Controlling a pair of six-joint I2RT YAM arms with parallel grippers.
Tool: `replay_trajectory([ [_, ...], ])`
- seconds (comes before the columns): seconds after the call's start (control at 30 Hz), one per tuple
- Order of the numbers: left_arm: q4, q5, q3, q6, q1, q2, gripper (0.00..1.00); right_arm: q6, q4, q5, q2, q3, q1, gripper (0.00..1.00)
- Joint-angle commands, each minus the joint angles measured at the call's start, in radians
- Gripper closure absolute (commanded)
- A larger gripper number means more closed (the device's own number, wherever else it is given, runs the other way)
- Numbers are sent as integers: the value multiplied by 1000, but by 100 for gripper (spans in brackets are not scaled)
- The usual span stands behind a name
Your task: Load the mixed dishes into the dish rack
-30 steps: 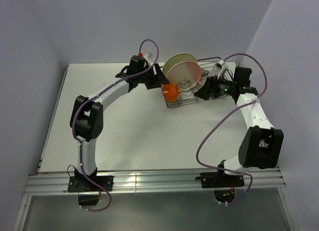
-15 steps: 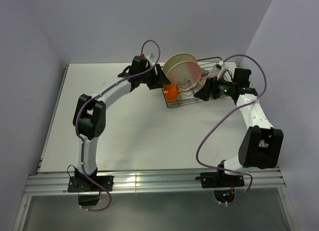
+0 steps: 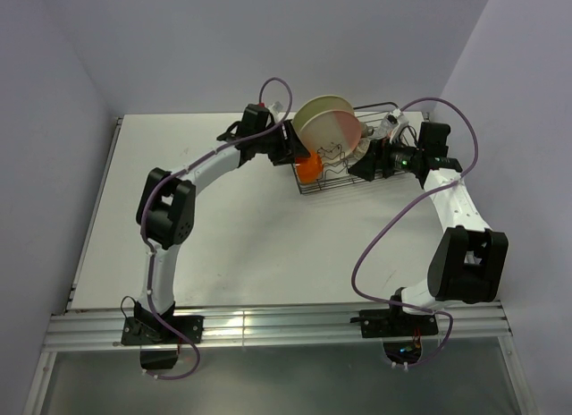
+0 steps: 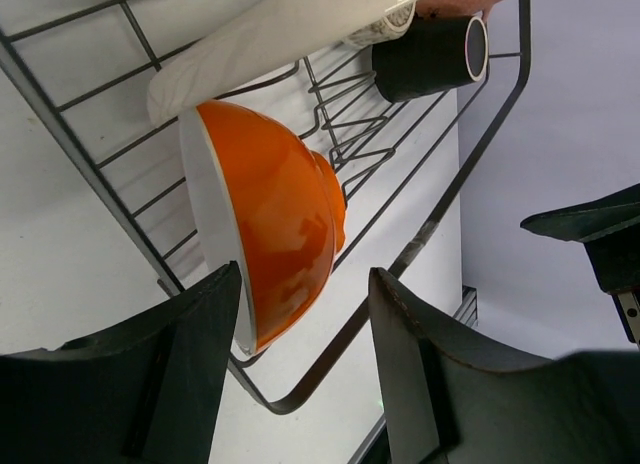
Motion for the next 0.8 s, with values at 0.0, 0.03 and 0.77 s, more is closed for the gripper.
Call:
replay_trajectory([
  [0.0,-3,18,58,-8,-16,15,41,11,34,-5,-29,-9,5,0],
  [0.03,1,19,59,-13,-17,15,41,12,35,-5,-29,-9,7,0],
  [0.77,110,137,9,-106,-23,18,83,17,40,-10,-34,-12,5,0],
])
